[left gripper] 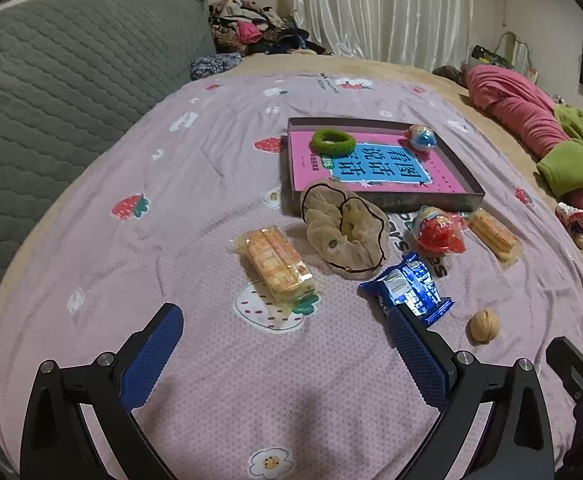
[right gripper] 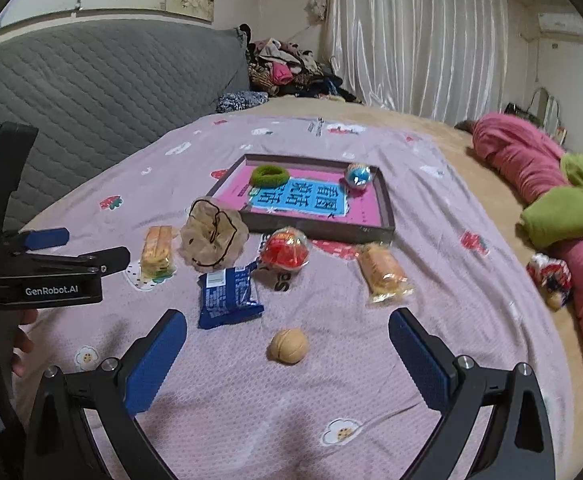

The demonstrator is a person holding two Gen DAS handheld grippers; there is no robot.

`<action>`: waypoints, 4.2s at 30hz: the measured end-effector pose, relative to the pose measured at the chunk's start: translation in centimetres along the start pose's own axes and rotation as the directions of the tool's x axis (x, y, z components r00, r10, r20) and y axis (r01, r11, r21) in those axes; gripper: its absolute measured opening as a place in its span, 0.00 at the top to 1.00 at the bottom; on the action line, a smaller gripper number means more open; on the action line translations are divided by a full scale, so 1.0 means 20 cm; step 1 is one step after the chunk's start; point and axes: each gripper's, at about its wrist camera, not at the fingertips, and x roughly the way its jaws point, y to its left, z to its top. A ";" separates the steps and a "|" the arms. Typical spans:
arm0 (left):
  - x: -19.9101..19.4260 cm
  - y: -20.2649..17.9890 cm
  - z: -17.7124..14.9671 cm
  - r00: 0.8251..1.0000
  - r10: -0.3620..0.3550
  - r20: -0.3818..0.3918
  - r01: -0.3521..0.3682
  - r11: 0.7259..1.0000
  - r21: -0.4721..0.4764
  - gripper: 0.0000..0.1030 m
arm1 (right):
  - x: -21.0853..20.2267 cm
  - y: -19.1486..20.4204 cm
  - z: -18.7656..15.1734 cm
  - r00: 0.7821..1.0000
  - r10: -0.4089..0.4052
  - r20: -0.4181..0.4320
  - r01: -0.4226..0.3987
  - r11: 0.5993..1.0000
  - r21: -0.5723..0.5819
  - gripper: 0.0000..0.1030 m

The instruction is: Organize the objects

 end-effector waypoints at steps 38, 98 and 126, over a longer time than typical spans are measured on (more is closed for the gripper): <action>0.44 0.05 0.02 0.998 0.022 -0.056 -0.022 1.000 -0.005 0.01 | 0.41 -0.02 -0.16 0.990 -0.064 -0.124 0.065 0.998 0.003 0.01; 0.58 0.07 0.03 0.995 0.008 -0.097 -0.009 1.000 -0.007 0.58 | 0.51 -0.01 -0.14 0.987 0.056 -0.148 -0.057 0.998 0.002 0.67; 0.15 -0.03 -0.02 0.999 0.003 0.043 -0.006 0.999 0.050 0.59 | 0.24 0.04 0.04 0.998 0.064 -0.023 -0.064 0.998 -0.021 0.67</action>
